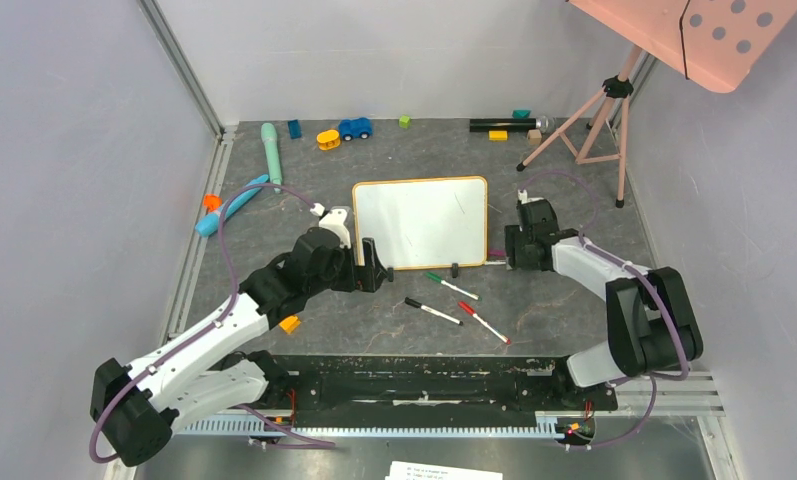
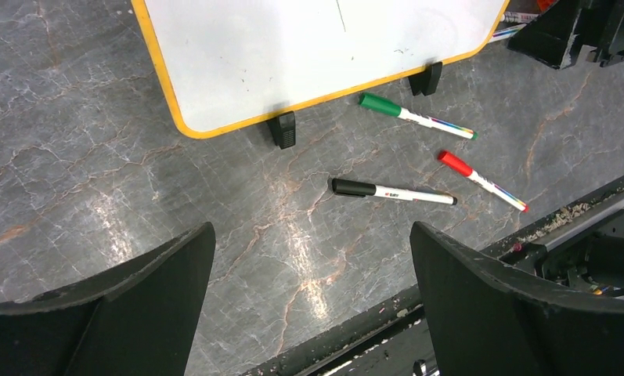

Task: Write a sentence on the whiteboard
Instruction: Move the whiteboard marker to the center of the board, then pick up the whiteboard marker from the center of the board.

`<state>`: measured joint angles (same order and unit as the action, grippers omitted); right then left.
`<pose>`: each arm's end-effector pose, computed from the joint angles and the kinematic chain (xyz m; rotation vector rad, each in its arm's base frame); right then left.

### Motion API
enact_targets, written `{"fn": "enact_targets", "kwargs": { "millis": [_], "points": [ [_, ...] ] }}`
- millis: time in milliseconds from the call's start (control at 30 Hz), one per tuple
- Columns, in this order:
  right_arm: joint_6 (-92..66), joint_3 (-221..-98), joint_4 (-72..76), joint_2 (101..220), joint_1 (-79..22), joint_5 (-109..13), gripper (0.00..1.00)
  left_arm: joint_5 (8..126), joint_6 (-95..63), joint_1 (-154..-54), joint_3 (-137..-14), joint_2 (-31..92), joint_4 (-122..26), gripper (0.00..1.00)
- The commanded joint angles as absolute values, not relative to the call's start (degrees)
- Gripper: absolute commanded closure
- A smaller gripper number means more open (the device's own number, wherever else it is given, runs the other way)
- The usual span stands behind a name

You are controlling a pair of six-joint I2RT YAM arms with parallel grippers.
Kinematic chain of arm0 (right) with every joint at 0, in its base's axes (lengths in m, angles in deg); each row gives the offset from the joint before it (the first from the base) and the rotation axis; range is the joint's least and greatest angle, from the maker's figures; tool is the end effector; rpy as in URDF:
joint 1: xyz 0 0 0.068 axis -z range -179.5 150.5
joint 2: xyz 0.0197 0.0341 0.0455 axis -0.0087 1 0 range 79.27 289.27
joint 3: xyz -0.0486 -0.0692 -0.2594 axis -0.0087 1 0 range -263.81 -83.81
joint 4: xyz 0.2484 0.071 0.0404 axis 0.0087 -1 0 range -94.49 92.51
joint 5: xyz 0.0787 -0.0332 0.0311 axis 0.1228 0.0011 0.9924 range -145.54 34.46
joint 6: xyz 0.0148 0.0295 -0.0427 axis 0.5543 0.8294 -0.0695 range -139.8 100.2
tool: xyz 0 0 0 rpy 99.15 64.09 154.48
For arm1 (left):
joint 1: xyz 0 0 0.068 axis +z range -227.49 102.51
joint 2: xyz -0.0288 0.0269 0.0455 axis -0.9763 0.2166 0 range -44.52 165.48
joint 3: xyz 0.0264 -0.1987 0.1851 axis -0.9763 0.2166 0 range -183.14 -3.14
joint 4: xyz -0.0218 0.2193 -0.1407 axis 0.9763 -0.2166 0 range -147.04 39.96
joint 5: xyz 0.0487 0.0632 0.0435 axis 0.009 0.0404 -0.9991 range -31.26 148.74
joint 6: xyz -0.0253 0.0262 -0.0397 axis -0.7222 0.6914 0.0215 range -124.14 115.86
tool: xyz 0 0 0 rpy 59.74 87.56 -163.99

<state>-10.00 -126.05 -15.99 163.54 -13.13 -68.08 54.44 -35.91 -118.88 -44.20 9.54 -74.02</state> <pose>0.2635 0.0560 0.1620 -0.0118 2.5930 -0.1406 0.1553 -0.1333 0.2647 0.1490 2.2811 -0.6105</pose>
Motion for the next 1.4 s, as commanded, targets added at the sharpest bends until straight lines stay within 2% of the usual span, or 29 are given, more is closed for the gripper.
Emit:
{"fn": "enact_targets", "kwargs": {
  "millis": [0, 200, 333, 500, 767, 900, 1100, 1200, 1233, 1367],
  "points": [
    [-13.1, -125.8, -16.5, 158.6, -12.7, -64.4, 0.32, 52.9, -33.4, -119.0, -47.0, 9.0, -74.1, 0.0],
    [-13.8, -118.8, -17.2, 143.7, -13.0, -53.4, 0.26, 52.5, -33.8, -118.9, -48.0, 9.3, -75.1, 0.0],
    [-11.0, -117.0, -20.2, 136.7, -20.0, -51.8, 0.3, 54.0, -34.4, -118.9, -47.4, 9.9, -73.9, 0.0],
    [-3.5, -112.7, -21.6, 133.8, -31.8, -54.3, 0.37, 55.2, -34.2, -118.9, -47.3, 11.3, -71.8, 0.0],
    [0.3, -107.6, -19.0, 135.4, -38.7, -57.8, 0.43, 55.7, -34.2, -118.9, -48.7, 11.3, -73.0, 0.0],
    [0.4, -108.3, -18.4, 138.7, -42.3, -61.1, 0.52, 55.2, -34.2, -118.9, -48.7, 9.6, -74.8, 0.0],
    [1.2, -110.8, -21.8, 142.9, -46.2, -67.1, 0.86, 55.5, -34.1, -118.9, -48.9, 8.4, -75.9, 0.0],
    [-1.4, -112.1, -23.5, 139.5, -46.5, -64.0, 0.97, 58.4, -34.2, -118.9, -51.7, 9.9, -77.0, 0.0],
    [-2.1, -113.0, -24.5, 137.6, -46.5, -63.3, 1.0, 61.1, -34.5, -118.9, -53.1, 10.9, -77.6, 0.0],
    [-4.0, -117.3, -25.9, 129.2, -46.4, -60.2, 1.0, 67.3, -37.5, -118.9, -58.2, 13.5, -77.9, 0.0]
  ]
}}
